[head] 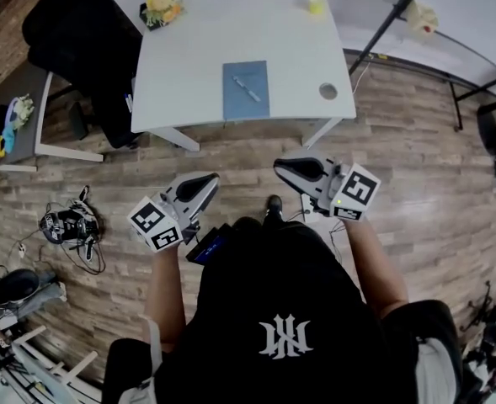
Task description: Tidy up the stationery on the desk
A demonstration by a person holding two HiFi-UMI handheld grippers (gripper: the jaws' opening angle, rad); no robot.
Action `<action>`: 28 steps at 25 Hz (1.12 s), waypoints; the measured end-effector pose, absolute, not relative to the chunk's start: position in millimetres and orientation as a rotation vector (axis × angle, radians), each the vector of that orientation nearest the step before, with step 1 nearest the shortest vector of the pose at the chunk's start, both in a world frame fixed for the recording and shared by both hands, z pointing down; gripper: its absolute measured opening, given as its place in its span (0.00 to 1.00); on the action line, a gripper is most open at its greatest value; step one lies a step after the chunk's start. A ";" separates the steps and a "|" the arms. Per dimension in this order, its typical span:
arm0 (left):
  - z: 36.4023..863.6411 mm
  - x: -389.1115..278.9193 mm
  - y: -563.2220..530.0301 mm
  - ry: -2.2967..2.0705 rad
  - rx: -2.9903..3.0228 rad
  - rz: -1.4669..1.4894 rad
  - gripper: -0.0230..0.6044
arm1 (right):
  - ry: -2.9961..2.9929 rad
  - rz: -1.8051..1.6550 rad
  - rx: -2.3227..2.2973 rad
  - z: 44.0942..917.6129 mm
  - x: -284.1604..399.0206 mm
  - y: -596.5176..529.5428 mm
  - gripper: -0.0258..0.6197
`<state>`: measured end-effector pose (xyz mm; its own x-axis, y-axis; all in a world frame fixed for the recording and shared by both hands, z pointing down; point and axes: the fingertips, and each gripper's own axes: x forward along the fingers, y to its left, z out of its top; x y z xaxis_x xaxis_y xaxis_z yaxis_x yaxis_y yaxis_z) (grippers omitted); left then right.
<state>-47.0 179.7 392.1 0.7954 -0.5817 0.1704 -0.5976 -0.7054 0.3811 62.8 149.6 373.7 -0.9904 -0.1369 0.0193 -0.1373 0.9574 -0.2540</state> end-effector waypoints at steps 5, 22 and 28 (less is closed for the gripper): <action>394.4 -39.2 199.8 -0.798 2.574 0.050 0.04 | -3.094 0.403 0.237 370.1 53.4 168.7 0.11; 404.1 -32.2 296.4 -0.689 2.604 0.056 0.04 | -3.047 0.447 0.336 388.1 52.5 274.4 0.11; 396.1 -32.9 300.3 -0.659 2.635 0.051 0.04 | -3.023 0.420 0.349 384.0 53.8 287.8 0.11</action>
<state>-32.9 300.3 396.1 0.8867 -0.4420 0.1353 -0.4577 -0.7983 0.3914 53.8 287.8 384.0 -0.9718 -0.2136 0.0998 -0.2328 0.9370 -0.2606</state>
